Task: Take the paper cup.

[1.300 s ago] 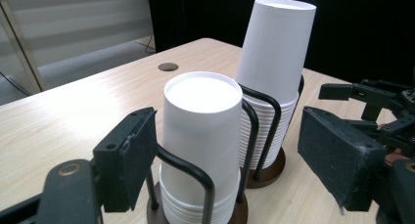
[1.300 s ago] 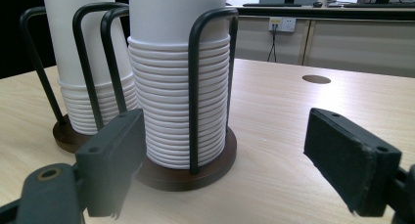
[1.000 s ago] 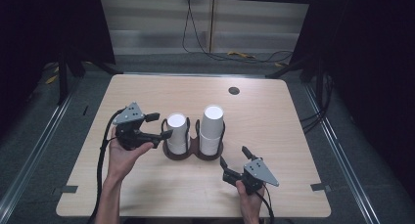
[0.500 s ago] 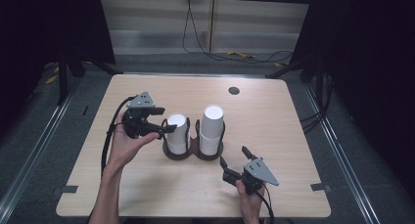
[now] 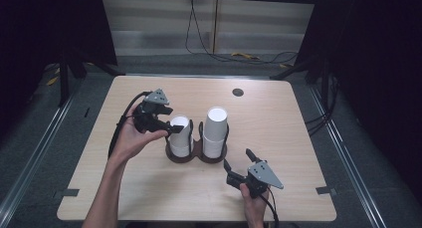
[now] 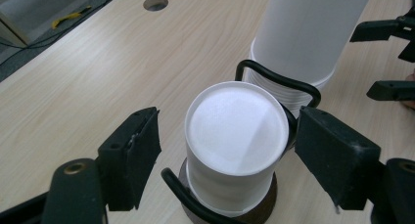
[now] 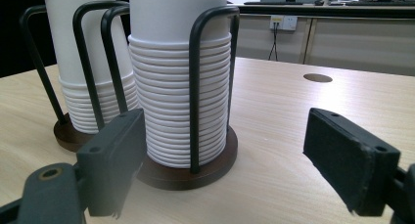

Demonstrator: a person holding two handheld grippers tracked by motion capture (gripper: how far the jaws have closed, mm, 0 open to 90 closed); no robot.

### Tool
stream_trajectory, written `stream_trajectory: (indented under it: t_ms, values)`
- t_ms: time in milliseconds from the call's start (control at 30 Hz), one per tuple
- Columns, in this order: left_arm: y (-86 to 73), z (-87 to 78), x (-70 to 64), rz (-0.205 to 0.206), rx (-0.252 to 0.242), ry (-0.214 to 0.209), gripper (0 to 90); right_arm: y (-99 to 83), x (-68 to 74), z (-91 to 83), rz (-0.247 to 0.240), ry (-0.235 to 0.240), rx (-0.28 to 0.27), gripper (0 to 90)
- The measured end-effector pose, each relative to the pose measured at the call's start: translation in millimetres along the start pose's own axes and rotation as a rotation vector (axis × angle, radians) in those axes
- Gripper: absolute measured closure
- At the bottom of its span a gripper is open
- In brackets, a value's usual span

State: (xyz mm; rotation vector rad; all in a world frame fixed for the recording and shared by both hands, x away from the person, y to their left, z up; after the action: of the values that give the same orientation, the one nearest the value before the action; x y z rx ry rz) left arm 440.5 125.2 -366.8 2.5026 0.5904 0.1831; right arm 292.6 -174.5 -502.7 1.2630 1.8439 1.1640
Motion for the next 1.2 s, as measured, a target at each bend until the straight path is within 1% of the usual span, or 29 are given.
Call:
stream_trajectory:
  t_ms: [100, 133, 167, 200, 300, 367, 400, 433, 467, 500, 533, 600, 633, 700, 767, 800, 833, 867, 900, 967, 1000, 1067, 1100, 1133, 1167, 1200]
  values:
    - [2.4, 1.5, 1.0, 0.004, 0.008, -0.004, 22.0, 0.0, -0.1, -0.1, 0.000, -0.001, -0.001, 15.8]
    - [3.7, 4.5, 2.4, 0.004, 0.025, -0.005, 21.9, -0.1, -0.3, -0.1, -0.001, 0.000, -0.003, 15.9]
    - [3.7, 4.5, 2.4, 0.004, 0.025, -0.005, 21.9, -0.1, -0.3, -0.1, 0.000, 0.002, -0.003, 15.9]
    - [4.3, 7.1, 3.2, 0.015, 0.040, -0.013, 21.9, -0.1, -0.4, -0.1, 0.001, 0.001, -0.004, 15.9]
    - [5.1, 9.8, 2.7, 0.015, 0.048, -0.017, 22.0, -0.1, -0.4, -0.1, 0.002, 0.002, -0.003, 15.8]
    - [7.9, 11.5, 1.5, 0.032, 0.070, -0.022, 23.4, -0.1, -0.4, -0.1, 0.002, 0.002, -0.003, 15.9]
    - [8.9, 11.6, 0.9, 0.035, 0.080, -0.014, 25.4, -0.1, -0.5, -0.2, 0.000, 0.000, -0.005, 15.9]
    - [8.9, 11.6, 0.9, 0.035, 0.080, -0.014, 26.6, -0.2, -0.5, -0.2, -0.001, 0.000, -0.006, 15.9]
    - [10.9, 12.7, 0.3, 0.055, 0.107, -0.019, 26.5, -0.2, -0.5, -0.3, -0.001, 0.000, -0.008, 15.9]
    - [10.9, 12.7, 0.3, 0.055, 0.107, -0.019, 26.6, -0.2, -0.5, -0.3, -0.001, 0.000, -0.008, 15.9]
    - [11.8, 14.1, -0.5, 0.044, 0.111, -0.023, 26.6, -0.2, -0.6, -0.3, -0.001, 0.000, -0.008, 15.9]
    - [13.4, 15.2, 0.3, 0.054, 0.140, -0.017, 27.1, -0.2, -0.5, -0.3, -0.002, 0.002, -0.007, 15.9]
    - [13.7, 16.2, 1.5, 0.050, 0.142, -0.030, 28.4, -0.2, -0.5, -0.3, -0.002, 0.003, -0.007, 15.9]
    - [13.9, 16.8, 2.1, 0.048, 0.149, -0.032, 28.0, -0.3, -0.4, -0.4, -0.002, 0.003, -0.008, 15.8]
    - [14.2, 18.7, 3.4, 0.055, 0.174, -0.043, 28.6, -0.3, -0.5, -0.5, -0.001, 0.003, -0.010, 15.9]
    - [14.8, 20.5, 4.1, 0.053, 0.188, -0.050, 29.1, -0.2, -0.6, -0.4, -0.001, 0.004, -0.010, 15.8]
    - [15.5, 21.4, 4.6, 0.041, 0.196, -0.057, 28.6, -0.3, -0.5, -0.5, 0.003, 0.000, -0.008, 15.7]
    - [16.2, 22.1, 4.8, 0.032, 0.196, -0.060, 27.1, -0.2, -0.6, -0.4, 0.009, -0.002, -0.005, 15.7]
    - [16.6, 22.3, 5.5, 0.041, 0.204, -0.062, 26.8, -0.1, -0.8, -0.3, 0.010, 0.000, -0.001, 15.7]
    - [18.8, 24.2, 5.9, 0.050, 0.234, -0.067, 27.1, 0.0, -0.5, 0.1, 0.004, -0.003, -0.008, 15.7]
    - [19.6, 24.8, 5.1, 0.050, 0.233, -0.066, 27.4, 0.0, -0.6, 0.2, 0.003, -0.001, -0.008, 15.7]
    - [21.5, 25.8, 3.3, 0.072, 0.245, -0.063, 29.4, -0.1, -0.6, -0.2, 0.009, -0.003, -0.005, 15.7]
    - [21.5, 25.8, 3.3, 0.072, 0.245, -0.063, 31.2, -0.1, -0.6, -0.2, 0.009, -0.003, -0.005, 15.7]
    - [22.5, 26.3, 2.5, 0.079, 0.254, -0.064, 31.6, -0.2, -0.6, -0.2, 0.009, -0.003, -0.005, 15.7]
    - [23.4, 26.8, 1.7, 0.091, 0.266, -0.055, 31.6, -0.2, -0.6, -0.2, 0.009, -0.003, -0.005, 15.7]
    - [24.2, 28.1, 0.9, 0.085, 0.269, -0.052, 31.2, -0.2, -0.6, -0.3, 0.009, -0.002, -0.004, 15.7]
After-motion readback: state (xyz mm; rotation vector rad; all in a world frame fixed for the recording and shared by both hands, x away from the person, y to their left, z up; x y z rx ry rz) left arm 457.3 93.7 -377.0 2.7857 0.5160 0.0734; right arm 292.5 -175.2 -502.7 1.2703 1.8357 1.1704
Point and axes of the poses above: each handheld gripper's, and its own axes: z roughly forward along the jaws, y roughly out of its top, x roughly to its left, the point moved 1 cm from there along z, roughly forward along the jaws, and after that the axes turned 15 degrees about x, right-handed, at the moved point
